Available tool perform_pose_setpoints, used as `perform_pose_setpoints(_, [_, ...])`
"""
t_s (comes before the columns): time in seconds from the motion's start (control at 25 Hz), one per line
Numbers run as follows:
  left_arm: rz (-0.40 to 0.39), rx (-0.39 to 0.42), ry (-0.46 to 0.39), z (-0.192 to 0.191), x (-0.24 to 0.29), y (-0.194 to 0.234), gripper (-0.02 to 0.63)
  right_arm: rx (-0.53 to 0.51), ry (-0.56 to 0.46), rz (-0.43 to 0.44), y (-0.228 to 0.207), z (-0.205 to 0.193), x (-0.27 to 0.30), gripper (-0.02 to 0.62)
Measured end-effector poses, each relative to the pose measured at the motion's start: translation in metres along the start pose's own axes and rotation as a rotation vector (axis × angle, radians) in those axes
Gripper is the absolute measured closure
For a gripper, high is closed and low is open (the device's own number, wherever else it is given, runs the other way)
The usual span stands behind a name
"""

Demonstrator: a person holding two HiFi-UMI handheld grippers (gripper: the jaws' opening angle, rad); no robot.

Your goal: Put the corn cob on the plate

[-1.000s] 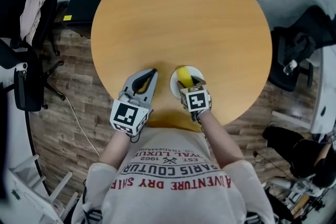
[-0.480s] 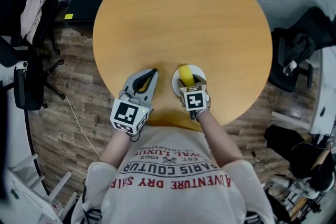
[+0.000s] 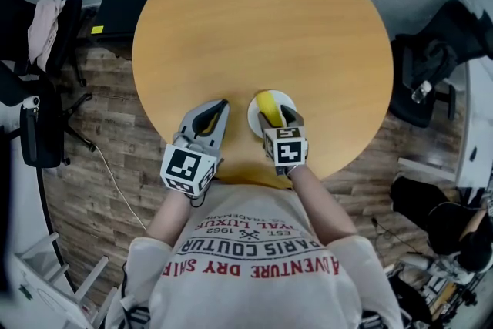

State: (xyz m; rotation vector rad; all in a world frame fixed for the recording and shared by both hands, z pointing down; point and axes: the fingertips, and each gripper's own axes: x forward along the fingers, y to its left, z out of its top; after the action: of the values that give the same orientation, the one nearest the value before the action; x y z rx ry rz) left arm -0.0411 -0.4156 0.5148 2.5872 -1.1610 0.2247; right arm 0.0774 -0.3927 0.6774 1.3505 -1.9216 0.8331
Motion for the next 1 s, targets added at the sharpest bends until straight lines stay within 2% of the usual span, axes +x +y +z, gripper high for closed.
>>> perform_pose_setpoints(0.12, [-0.006, 0.008, -0.003, 0.005, 0.000, -0.009, 0.574, 0.022, -0.095, 0.005, 0.000, 0.018, -0.026, 0.330])
perform_pose_setpoints(0.16, [-0.006, 0.011, -0.004, 0.006, 0.000, -0.012, 0.574, 0.025, -0.121, -0.001, 0.000, 0.023, -0.035, 0.380])
perform_pose_setpoints(0.2, [-0.005, 0.013, -0.005, 0.007, -0.001, -0.016, 0.574, 0.024, -0.144, -0.014, -0.002, 0.028, -0.044, 0.458])
perform_pose_setpoints(0.24, [-0.004, 0.015, -0.006, 0.008, -0.002, -0.020, 0.574, 0.017, -0.168, -0.029, -0.005, 0.032, -0.053, 0.497])
perform_pose_setpoints(0.36, [0.002, 0.023, -0.015, 0.013, -0.005, -0.032, 0.574, -0.011, -0.239, -0.053, -0.010, 0.043, -0.077, 0.551])
perform_pose_setpoints(0.48, [0.011, 0.031, -0.033, 0.022, -0.010, -0.043, 0.574, -0.035, -0.307, -0.045, -0.012, 0.052, -0.100, 0.566])
perform_pose_setpoints(0.72, [0.036, 0.055, -0.067, 0.037, -0.013, -0.062, 0.574, -0.134, -0.505, -0.037, -0.014, 0.086, -0.152, 0.567])
perform_pose_setpoints(1.0, [0.055, 0.096, -0.114, 0.063, -0.017, -0.071, 0.574, -0.178, -0.678, -0.033, -0.018, 0.123, -0.208, 0.568])
